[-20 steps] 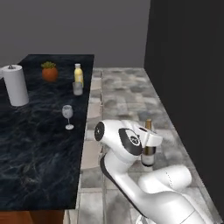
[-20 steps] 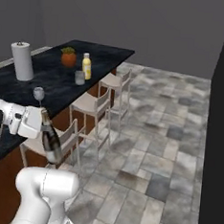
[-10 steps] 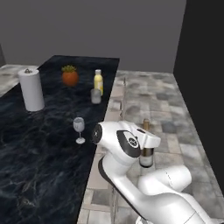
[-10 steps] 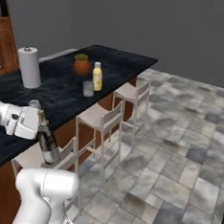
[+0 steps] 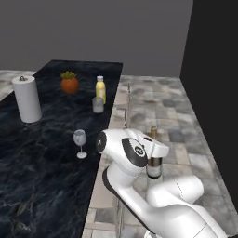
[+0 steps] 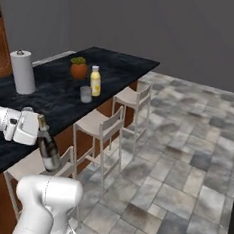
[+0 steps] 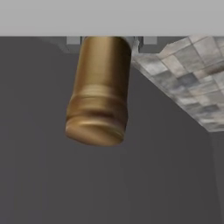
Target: There is a wine glass and glass cup on the dining counter. Place the wine bottle next to the wine glass and the juice bottle next to the glass cup.
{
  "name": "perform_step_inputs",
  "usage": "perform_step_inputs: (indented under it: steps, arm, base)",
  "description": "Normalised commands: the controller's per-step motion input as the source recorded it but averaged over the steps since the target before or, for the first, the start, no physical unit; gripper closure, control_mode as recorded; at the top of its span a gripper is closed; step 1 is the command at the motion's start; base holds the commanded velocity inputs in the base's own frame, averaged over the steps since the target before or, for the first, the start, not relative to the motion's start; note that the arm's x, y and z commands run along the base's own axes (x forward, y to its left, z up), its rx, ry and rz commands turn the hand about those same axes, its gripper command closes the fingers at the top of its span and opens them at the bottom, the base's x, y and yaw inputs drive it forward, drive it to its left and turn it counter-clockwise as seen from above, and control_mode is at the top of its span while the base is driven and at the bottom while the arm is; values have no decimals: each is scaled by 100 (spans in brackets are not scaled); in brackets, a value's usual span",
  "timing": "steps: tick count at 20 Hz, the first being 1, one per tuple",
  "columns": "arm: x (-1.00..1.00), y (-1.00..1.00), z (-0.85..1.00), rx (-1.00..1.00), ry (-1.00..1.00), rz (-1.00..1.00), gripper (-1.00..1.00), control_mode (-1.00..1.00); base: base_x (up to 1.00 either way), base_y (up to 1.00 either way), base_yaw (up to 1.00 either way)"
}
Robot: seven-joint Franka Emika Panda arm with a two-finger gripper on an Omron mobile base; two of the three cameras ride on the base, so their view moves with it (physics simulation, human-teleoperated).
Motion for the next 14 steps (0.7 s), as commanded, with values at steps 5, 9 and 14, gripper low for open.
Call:
perform_step_inputs:
  steps: [5, 9, 14]
  arm:
    - [0, 0, 0, 0, 0, 0, 100, 100]
    - [0, 0, 0, 0, 0, 0, 100, 100]
    - [0, 0, 0, 0, 0, 0, 100, 100]
  base:
    - [0, 24, -18]
    - [0, 32, -17]
    - [0, 28, -12]
